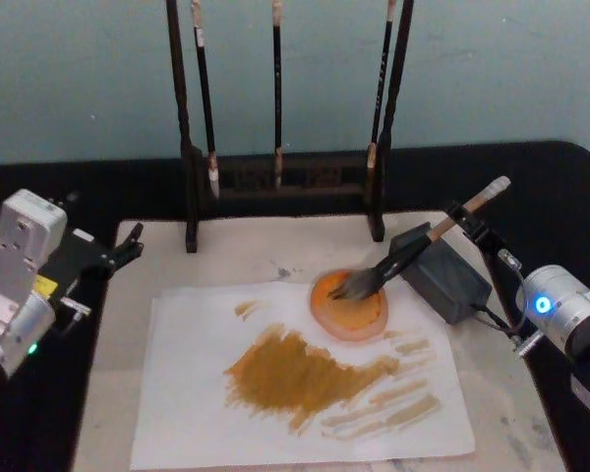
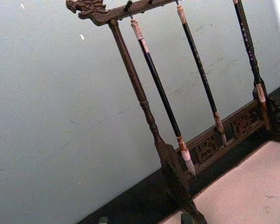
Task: Pick up the brush from the inkstone, write on the paper, then place the brush back to its original position.
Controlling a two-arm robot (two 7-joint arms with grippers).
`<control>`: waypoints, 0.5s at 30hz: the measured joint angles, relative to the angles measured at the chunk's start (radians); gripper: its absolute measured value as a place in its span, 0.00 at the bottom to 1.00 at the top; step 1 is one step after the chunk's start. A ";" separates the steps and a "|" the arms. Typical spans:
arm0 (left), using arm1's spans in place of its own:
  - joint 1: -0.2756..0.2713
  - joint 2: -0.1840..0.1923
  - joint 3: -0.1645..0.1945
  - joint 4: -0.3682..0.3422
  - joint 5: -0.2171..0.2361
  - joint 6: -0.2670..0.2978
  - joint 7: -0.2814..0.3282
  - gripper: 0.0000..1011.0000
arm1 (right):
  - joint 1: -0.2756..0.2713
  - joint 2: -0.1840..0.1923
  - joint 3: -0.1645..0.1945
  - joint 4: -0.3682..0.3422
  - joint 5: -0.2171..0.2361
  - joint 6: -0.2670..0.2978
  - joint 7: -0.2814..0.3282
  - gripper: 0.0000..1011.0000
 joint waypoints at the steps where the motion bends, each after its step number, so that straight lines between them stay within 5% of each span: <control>1: 0.000 0.000 0.000 0.000 0.000 0.000 0.000 1.00 | 0.000 0.000 0.000 0.000 0.000 0.000 0.000 0.99; 15: 0.000 0.000 0.000 0.000 0.000 0.000 0.000 1.00 | 0.033 0.027 -0.021 0.055 0.019 -0.036 0.032 0.99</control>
